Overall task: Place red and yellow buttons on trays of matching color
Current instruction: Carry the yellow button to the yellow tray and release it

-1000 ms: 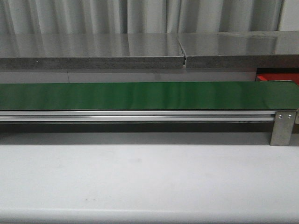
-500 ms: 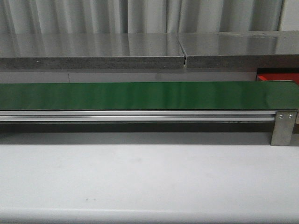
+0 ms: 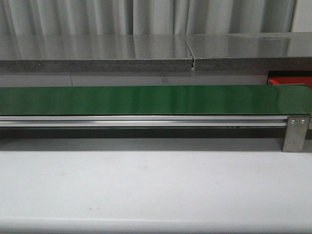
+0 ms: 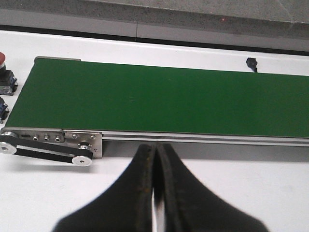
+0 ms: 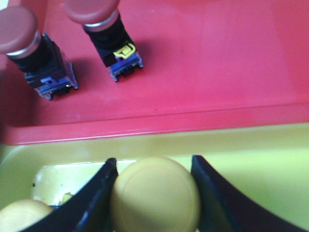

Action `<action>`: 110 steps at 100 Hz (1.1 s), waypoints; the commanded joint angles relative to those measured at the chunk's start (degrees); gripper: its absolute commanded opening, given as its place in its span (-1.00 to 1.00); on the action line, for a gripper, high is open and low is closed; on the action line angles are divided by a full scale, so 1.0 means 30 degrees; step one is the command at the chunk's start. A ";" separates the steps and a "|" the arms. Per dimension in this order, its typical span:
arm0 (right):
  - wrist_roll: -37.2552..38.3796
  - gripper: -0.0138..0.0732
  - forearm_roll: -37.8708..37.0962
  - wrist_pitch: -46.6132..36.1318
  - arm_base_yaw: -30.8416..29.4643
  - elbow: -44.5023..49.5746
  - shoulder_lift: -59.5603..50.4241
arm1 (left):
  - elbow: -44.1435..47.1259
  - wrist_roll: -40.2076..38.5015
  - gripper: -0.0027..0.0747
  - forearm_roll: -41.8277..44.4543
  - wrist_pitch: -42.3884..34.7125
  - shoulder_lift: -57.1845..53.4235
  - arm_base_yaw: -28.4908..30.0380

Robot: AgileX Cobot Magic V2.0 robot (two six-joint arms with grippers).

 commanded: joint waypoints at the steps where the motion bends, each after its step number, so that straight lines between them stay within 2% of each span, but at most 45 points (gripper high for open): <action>1: -0.0287 -0.62 0.0656 -0.0324 -0.0024 -0.0475 -0.0632 | -0.0505 -0.0024 -0.98 -0.0429 -0.1227 -0.0057 -0.0102; 36: -0.0287 -0.58 0.0268 -0.0093 -0.0024 -0.0475 0.0127 | -0.0505 -0.0024 -0.98 -0.0429 -0.1227 -0.0057 -0.0102; 44: -0.0287 -0.39 0.0230 -0.0016 -0.0050 -0.0475 0.0108 | -0.0505 -0.0024 -0.98 -0.0429 -0.1227 -0.0057 -0.0102; 59: -0.0287 0.28 0.0230 0.0061 -0.0050 -0.0497 0.0068 | -0.0505 -0.0024 -0.98 -0.0429 -0.1227 -0.0057 -0.0102; 66: -0.0287 0.45 0.0247 0.0061 -0.0050 -0.0497 0.0022 | -0.0505 -0.0024 -0.98 -0.0429 -0.1227 -0.0057 -0.0102; 95: -0.0287 0.49 0.0469 0.0113 -0.0050 -0.0621 -0.0973 | -0.0505 -0.0024 -0.98 -0.0429 -0.1227 -0.0057 -0.0102; 110: -0.0230 0.49 0.0752 0.1371 -0.0050 -0.1019 -0.1785 | -0.0505 -0.0024 -0.98 -0.0429 -0.1227 -0.0057 -0.0102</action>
